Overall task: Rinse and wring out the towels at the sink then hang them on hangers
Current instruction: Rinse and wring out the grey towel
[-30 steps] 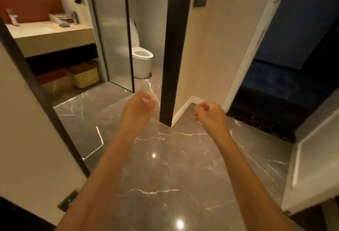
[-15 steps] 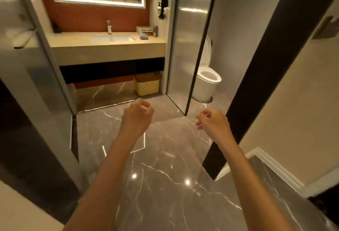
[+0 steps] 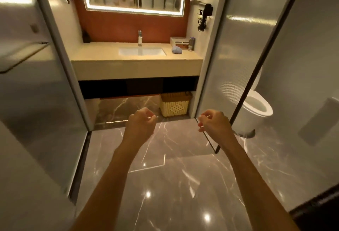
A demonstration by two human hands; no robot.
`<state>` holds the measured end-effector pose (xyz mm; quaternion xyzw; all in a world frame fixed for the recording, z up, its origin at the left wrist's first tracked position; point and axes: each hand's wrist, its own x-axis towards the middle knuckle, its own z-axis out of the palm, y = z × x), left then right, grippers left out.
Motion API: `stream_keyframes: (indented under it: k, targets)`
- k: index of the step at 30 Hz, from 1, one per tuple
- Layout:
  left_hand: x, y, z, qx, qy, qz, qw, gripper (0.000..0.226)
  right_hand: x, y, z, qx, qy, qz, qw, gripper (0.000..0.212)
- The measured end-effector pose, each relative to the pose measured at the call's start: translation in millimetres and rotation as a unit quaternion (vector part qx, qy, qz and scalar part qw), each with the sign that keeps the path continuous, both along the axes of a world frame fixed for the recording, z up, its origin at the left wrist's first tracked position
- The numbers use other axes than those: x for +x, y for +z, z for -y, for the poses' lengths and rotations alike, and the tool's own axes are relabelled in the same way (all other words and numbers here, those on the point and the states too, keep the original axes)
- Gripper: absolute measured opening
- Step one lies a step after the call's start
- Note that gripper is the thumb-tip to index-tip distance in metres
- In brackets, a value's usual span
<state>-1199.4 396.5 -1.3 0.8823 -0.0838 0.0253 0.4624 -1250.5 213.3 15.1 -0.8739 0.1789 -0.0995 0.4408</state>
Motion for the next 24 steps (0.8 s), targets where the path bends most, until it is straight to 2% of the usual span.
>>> stream_keyframes:
  k: [3, 10, 19, 24]
  targets:
    - [91, 12, 34, 0.013, -0.001, 0.016, 1.000, 0.016, 93, 11, 33, -0.009, 0.008, 0.017, 1.000, 0.012]
    - [291, 12, 106, 0.057, -0.022, -0.011, 0.998, 0.019, 305, 9, 101, -0.029, 0.012, 0.010, 0.999, 0.008]
    - [579, 27, 205, 0.040, -0.008, -0.014, 0.999, 0.018, 610, 14, 190, 0.012, 0.012, 0.024, 1.000, 0.023]
    - [716, 25, 233, 0.074, -0.017, -0.036, 0.996, 0.019, 740, 10, 218, 0.005, 0.011, -0.012, 1.000, 0.015]
